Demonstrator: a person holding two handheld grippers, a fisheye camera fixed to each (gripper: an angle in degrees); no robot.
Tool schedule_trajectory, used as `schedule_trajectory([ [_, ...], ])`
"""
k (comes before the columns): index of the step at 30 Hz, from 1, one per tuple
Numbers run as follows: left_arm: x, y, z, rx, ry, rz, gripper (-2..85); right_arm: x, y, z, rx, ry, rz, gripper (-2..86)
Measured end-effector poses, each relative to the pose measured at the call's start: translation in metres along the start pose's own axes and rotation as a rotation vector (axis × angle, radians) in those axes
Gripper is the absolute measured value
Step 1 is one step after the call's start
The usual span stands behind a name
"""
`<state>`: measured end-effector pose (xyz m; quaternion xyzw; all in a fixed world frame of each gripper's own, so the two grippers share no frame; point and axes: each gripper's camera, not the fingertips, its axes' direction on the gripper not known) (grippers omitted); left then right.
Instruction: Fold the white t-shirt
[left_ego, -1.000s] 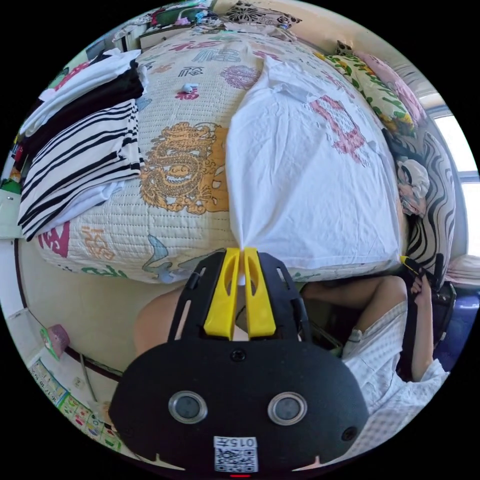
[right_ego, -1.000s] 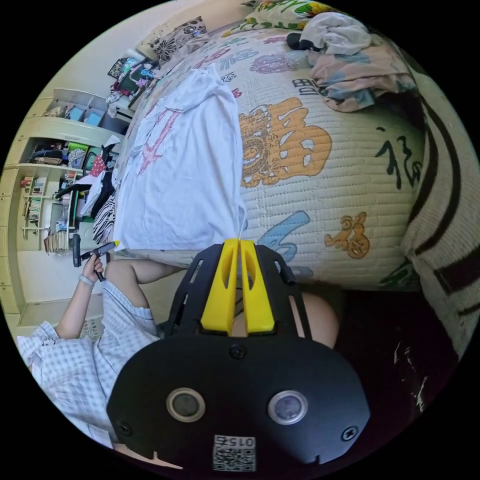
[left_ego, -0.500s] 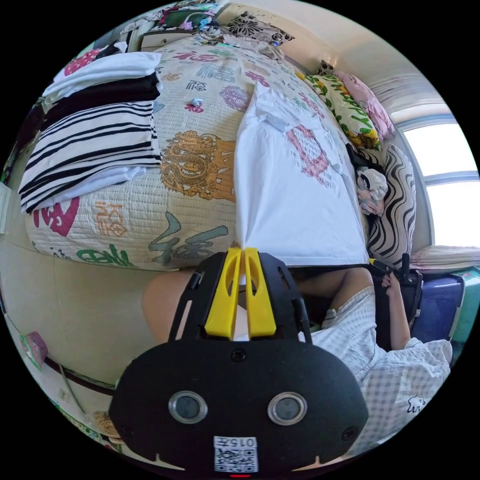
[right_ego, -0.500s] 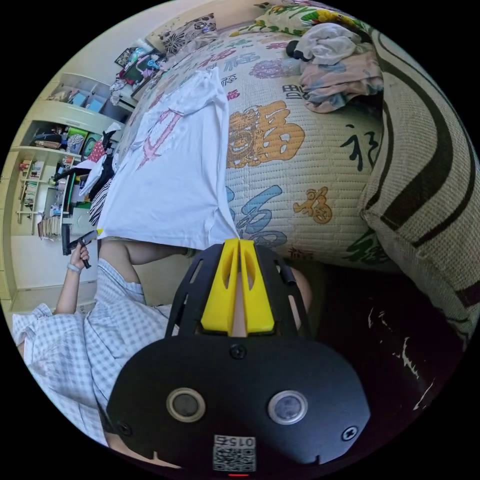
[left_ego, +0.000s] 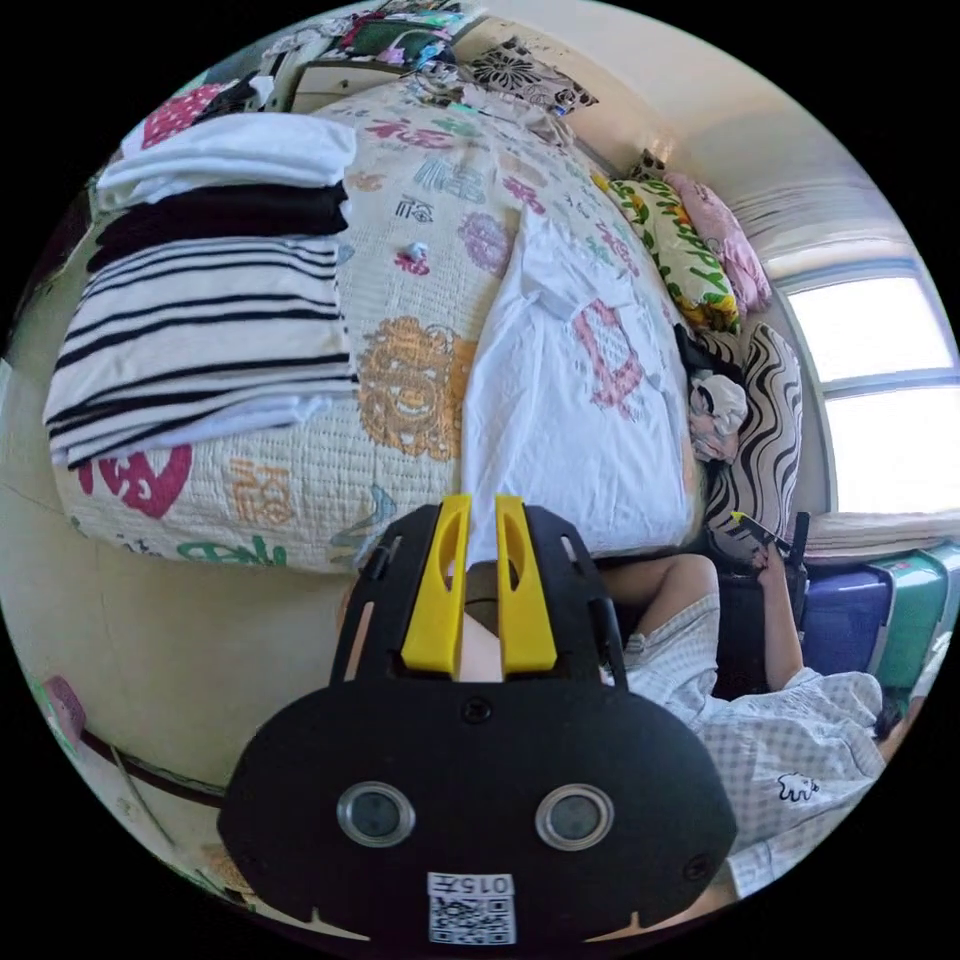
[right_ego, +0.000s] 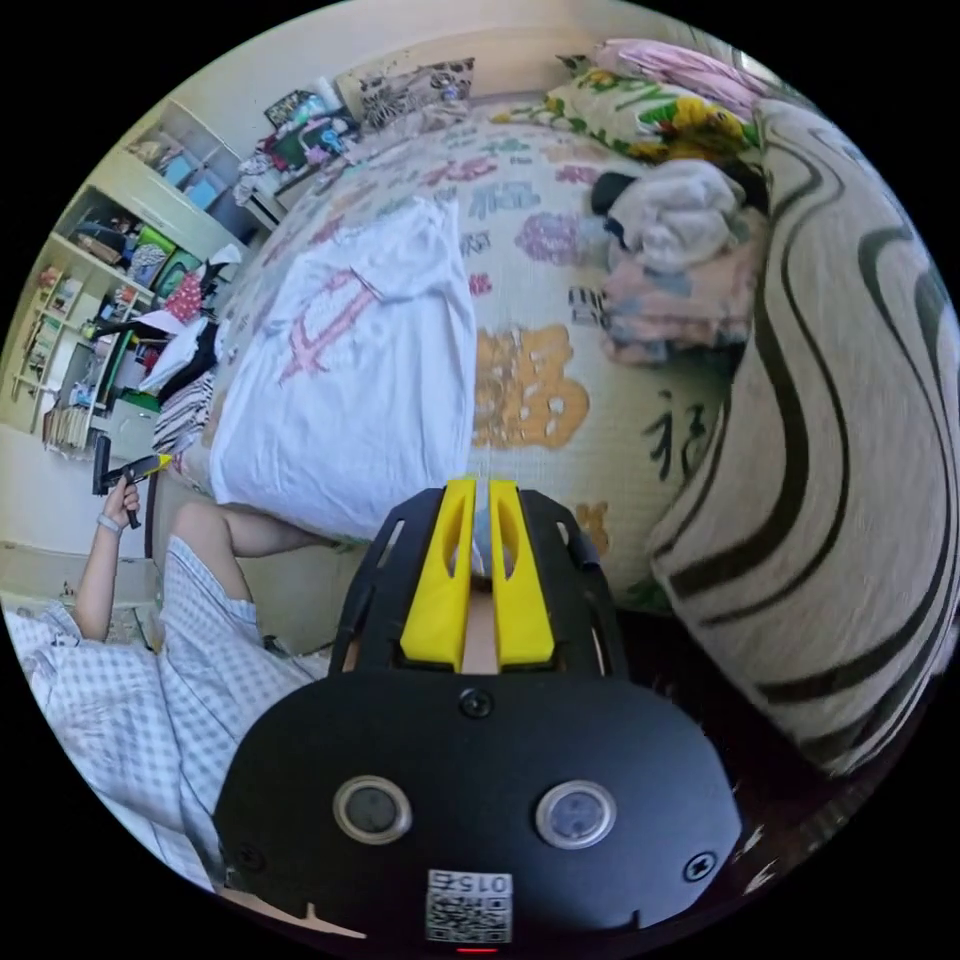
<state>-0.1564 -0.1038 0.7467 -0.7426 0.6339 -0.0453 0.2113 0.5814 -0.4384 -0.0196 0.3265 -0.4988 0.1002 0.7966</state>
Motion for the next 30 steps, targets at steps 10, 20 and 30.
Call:
schedule_trajectory([
  [10, 0.135, -0.201, 0.011, 0.155, -0.111, 0.342, 7.5, -0.092, -0.227, 0.061, 0.113, -0.013, -0.226, 5.6],
  [20, 0.190, -0.394, 0.137, 0.032, -0.218, 0.476, 10.9, -0.149, -0.422, 0.200, -0.039, 0.036, -0.336, 10.9],
  [30, 0.187, -0.414, 0.190, -0.071, -0.335, 0.553, 1.8, -0.153, -0.446, 0.262, -0.196, 0.010, -0.355, 1.7],
])
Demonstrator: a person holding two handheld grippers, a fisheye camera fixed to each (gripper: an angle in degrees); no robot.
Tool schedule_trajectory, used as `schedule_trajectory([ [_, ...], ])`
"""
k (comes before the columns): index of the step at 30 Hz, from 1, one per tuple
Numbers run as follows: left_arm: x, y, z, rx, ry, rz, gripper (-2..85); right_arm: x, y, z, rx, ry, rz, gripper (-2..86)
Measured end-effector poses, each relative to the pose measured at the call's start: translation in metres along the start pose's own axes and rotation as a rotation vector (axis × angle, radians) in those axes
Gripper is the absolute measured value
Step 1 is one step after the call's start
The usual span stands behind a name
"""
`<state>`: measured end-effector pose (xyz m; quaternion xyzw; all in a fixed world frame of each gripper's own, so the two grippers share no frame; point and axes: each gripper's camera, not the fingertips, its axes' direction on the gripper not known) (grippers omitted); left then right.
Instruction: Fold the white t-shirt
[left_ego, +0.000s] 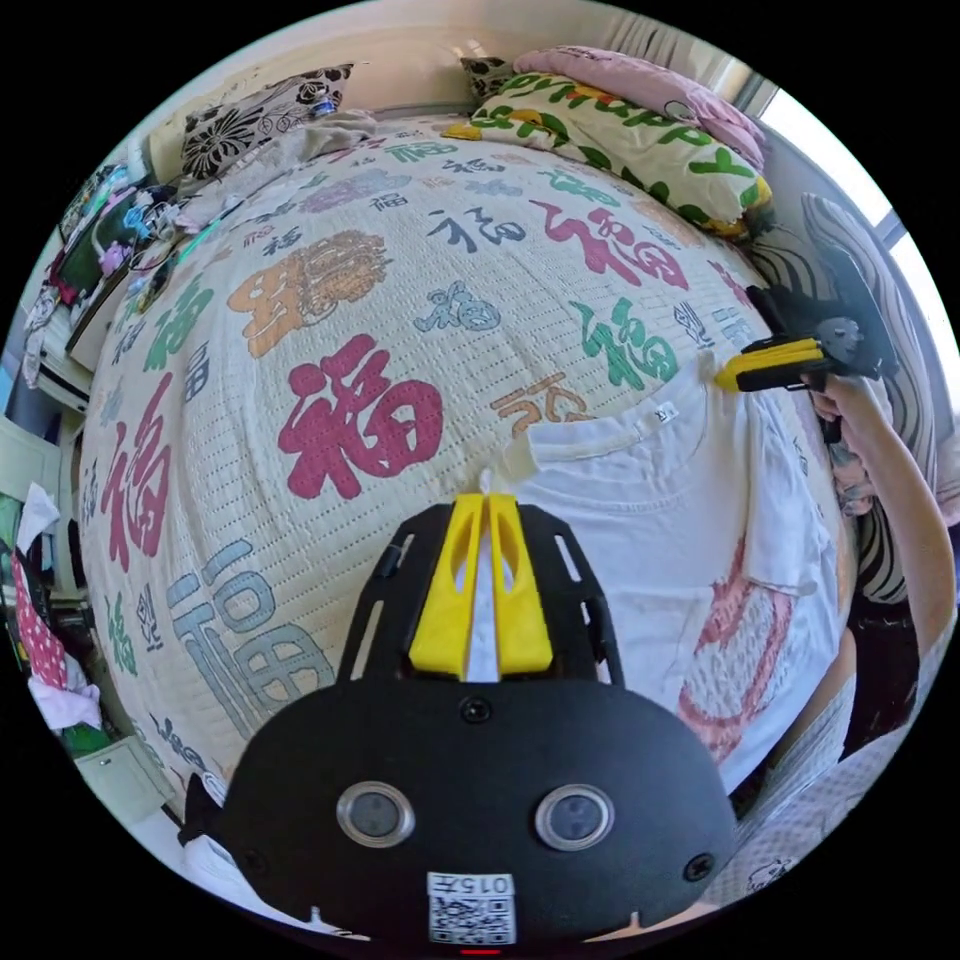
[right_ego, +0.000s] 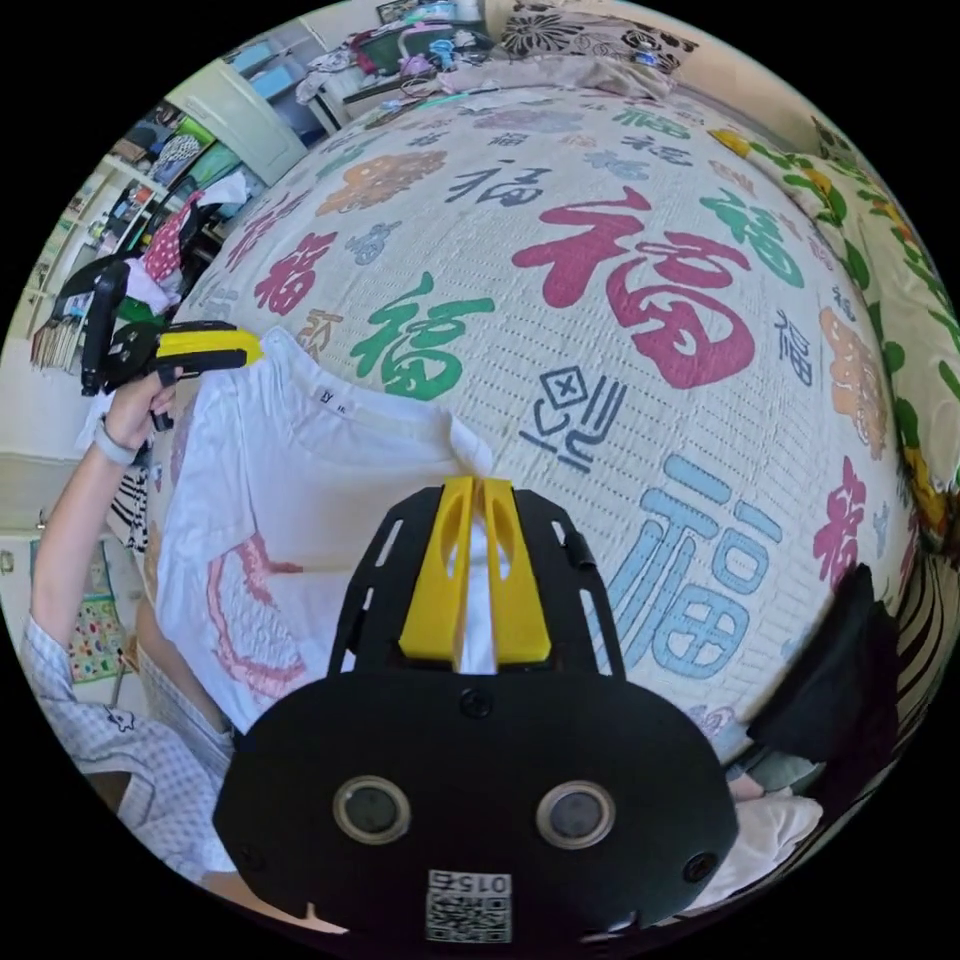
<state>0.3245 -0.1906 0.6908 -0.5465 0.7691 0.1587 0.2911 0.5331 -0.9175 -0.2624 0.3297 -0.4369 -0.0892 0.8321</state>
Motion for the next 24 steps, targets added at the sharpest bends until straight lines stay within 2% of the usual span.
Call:
schedule_trajectory([
  [6, 0.018, 0.055, -0.068, 0.143, 0.085, 0.054, 0.2, -0.045, 0.076, -0.054, 0.103, 0.008, -0.129, 0.0],
  [13, 0.102, 0.201, -0.152, 0.213, 0.121, 0.223, 0.0, -0.126, 0.230, -0.113, 0.178, -0.066, -0.281, 0.0],
  [17, 0.147, 0.302, -0.141, 0.170, 0.199, 0.188, 0.0, -0.170, 0.328, -0.096, 0.174, -0.089, -0.301, 0.3],
  [20, 0.167, 0.359, -0.108, 0.108, 0.235, 0.112, 0.0, -0.192, 0.382, -0.053, 0.095, -0.098, -0.274, 0.5],
  [24, 0.183, 0.399, -0.062, -0.007, 0.257, 0.040, 0.0, -0.209, 0.426, 0.009, -0.025, -0.052, -0.221, 1.7],
])
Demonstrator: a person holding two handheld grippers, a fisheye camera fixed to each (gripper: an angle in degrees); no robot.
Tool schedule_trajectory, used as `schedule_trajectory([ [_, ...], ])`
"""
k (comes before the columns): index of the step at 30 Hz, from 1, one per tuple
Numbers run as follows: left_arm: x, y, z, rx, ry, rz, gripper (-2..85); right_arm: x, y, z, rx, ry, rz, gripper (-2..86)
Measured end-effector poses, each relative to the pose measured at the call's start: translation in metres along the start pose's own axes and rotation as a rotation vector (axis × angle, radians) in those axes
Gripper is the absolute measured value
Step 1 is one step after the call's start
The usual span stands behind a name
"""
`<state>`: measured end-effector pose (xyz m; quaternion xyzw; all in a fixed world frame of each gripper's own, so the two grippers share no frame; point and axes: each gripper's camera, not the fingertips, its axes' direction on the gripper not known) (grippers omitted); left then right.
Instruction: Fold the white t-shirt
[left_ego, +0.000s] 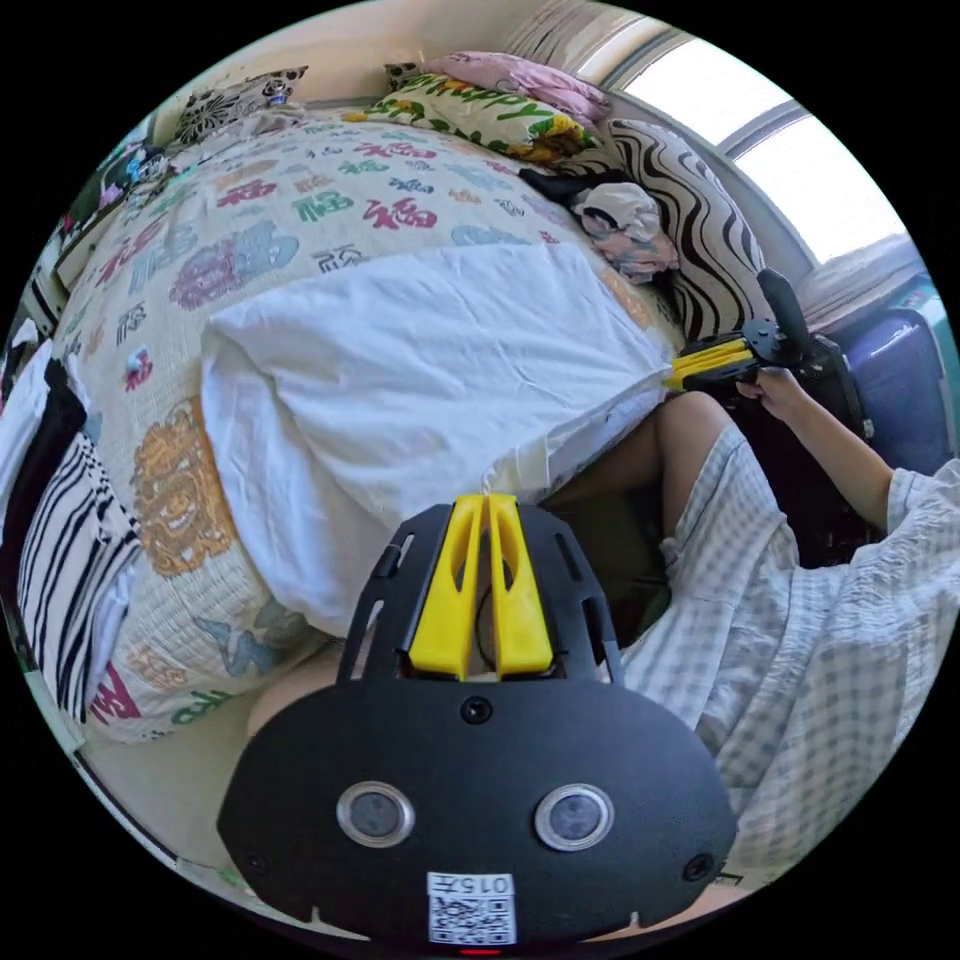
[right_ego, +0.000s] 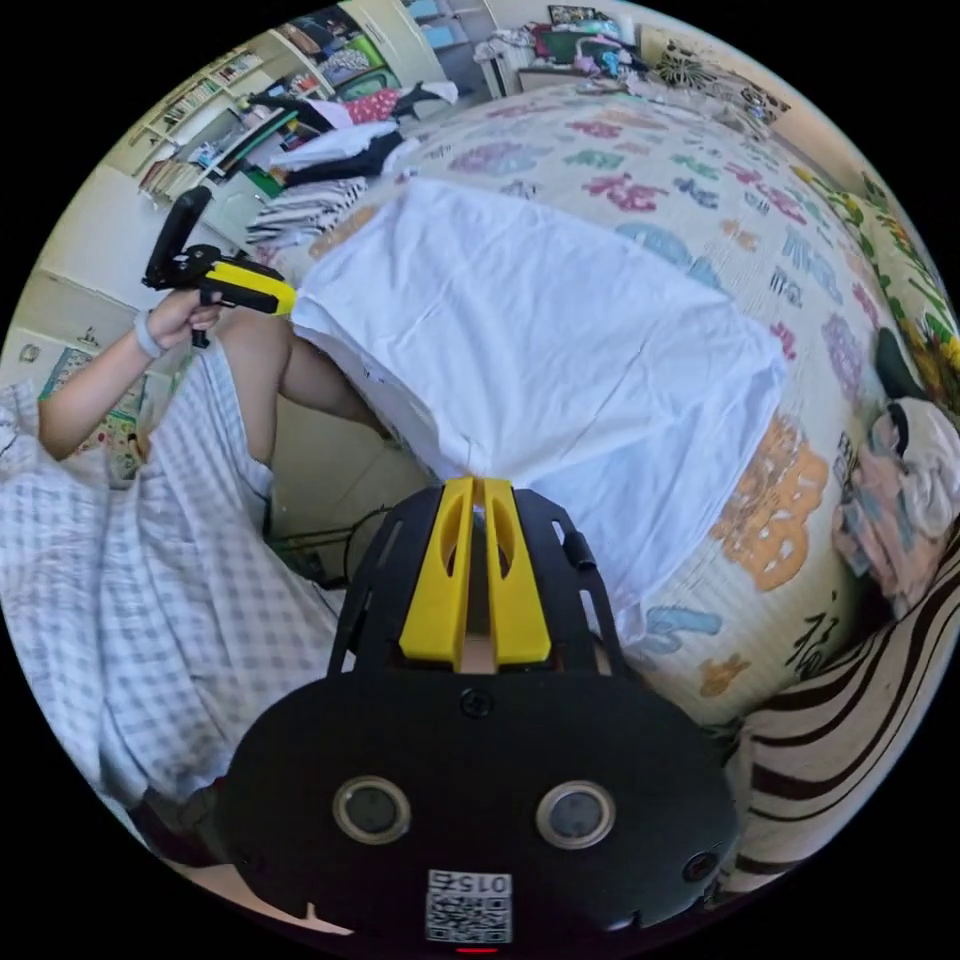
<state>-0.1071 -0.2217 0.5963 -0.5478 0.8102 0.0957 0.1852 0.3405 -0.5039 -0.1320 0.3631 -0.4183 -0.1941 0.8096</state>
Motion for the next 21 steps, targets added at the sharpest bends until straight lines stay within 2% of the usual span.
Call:
schedule_trajectory([
  [6, 0.003, 0.025, 0.040, -0.119, -0.111, -0.084, 0.2, 0.002, 0.024, 0.023, -0.094, 0.118, 0.121, 2.7],
  [12, -0.009, 0.053, 0.031, -0.008, -0.114, -0.153, -0.4, 0.029, 0.068, -0.015, 0.141, -0.001, 0.314, 1.2],
  [21, -0.076, 0.096, 0.018, 0.207, 0.112, -0.428, -0.6, 0.079, 0.117, -0.036, 0.325, -0.174, 0.523, 0.5],
])
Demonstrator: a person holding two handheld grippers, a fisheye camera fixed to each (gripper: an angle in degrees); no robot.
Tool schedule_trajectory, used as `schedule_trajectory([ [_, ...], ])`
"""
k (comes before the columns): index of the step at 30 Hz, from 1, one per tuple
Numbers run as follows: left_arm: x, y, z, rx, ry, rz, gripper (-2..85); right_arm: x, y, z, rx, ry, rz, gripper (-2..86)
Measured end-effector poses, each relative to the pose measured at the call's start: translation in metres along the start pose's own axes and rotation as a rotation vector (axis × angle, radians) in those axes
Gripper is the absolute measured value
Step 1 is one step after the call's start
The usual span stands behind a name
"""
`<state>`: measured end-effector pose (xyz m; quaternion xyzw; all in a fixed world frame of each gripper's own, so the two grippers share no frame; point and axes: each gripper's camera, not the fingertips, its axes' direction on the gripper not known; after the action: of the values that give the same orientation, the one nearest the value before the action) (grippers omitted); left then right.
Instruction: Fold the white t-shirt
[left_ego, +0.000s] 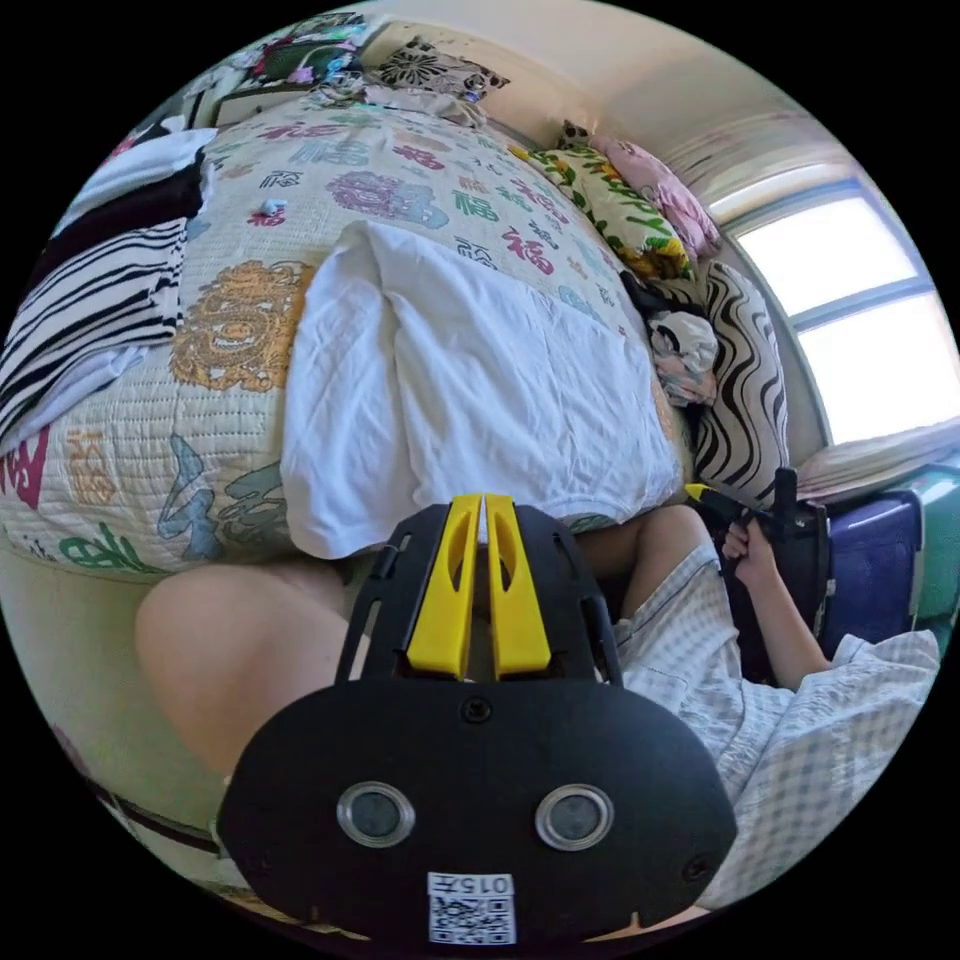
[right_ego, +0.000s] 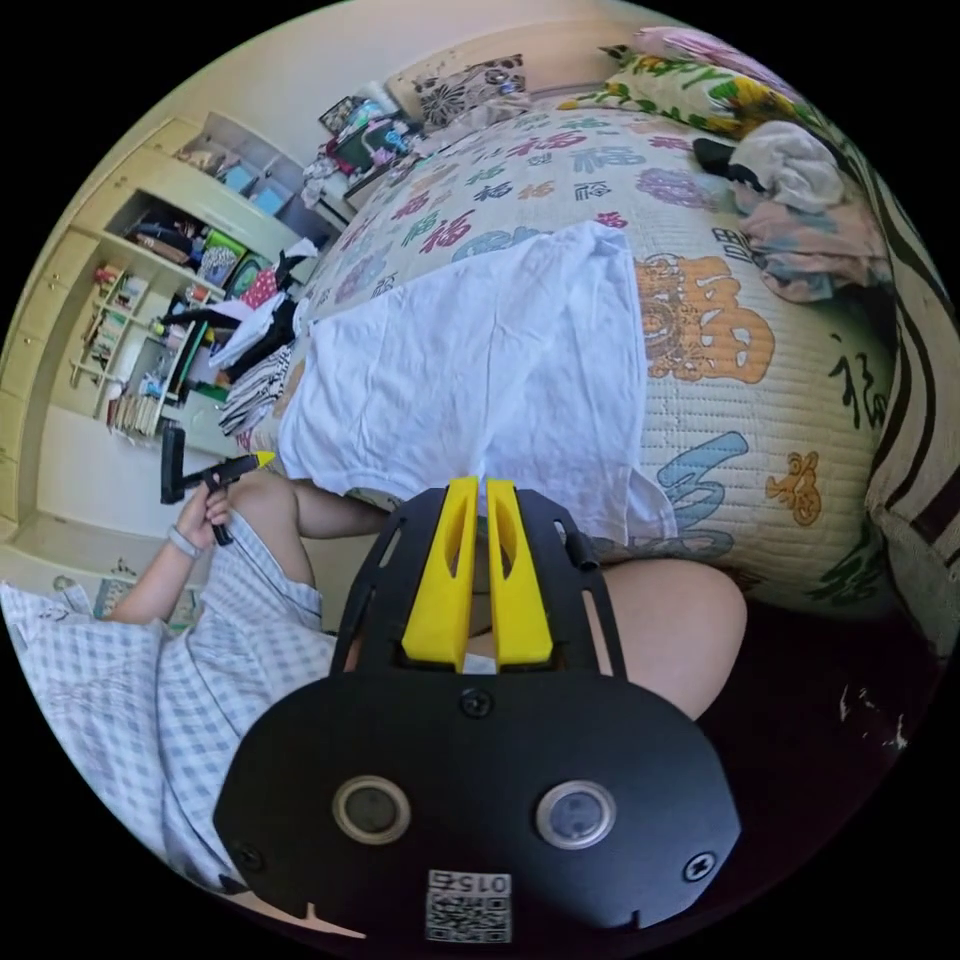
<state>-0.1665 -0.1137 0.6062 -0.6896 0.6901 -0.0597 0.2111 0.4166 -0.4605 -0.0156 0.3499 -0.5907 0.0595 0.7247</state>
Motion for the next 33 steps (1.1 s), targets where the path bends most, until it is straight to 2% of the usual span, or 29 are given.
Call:
schedule_trajectory([
  [5, -0.036, 0.000, -0.011, 0.084, 0.119, -0.112, 0.1, 0.020, -0.010, -0.021, 0.085, -0.081, 0.058, 0.9],
  [11, -0.056, -0.025, -0.023, 0.158, 0.134, -0.109, 4.2, 0.037, -0.044, -0.032, 0.076, -0.025, 0.083, 5.3],
  [16, -0.072, -0.059, -0.030, 0.219, 0.158, -0.123, 6.7, 0.051, -0.087, -0.039, 0.081, -0.059, 0.080, 6.9],
  [20, -0.083, -0.089, -0.019, 0.181, 0.120, -0.136, 8.4, 0.072, -0.131, -0.037, 0.084, -0.133, 0.121, 8.1],
  [25, -0.092, -0.119, 0.007, 0.107, 0.103, -0.154, 9.8, 0.091, -0.173, -0.019, 0.033, -0.109, 0.182, 8.8],
  [33, -0.100, -0.163, 0.023, 0.189, -0.049, -0.224, 11.9, 0.098, -0.228, 0.008, -0.044, -0.060, 0.204, 8.1],
])
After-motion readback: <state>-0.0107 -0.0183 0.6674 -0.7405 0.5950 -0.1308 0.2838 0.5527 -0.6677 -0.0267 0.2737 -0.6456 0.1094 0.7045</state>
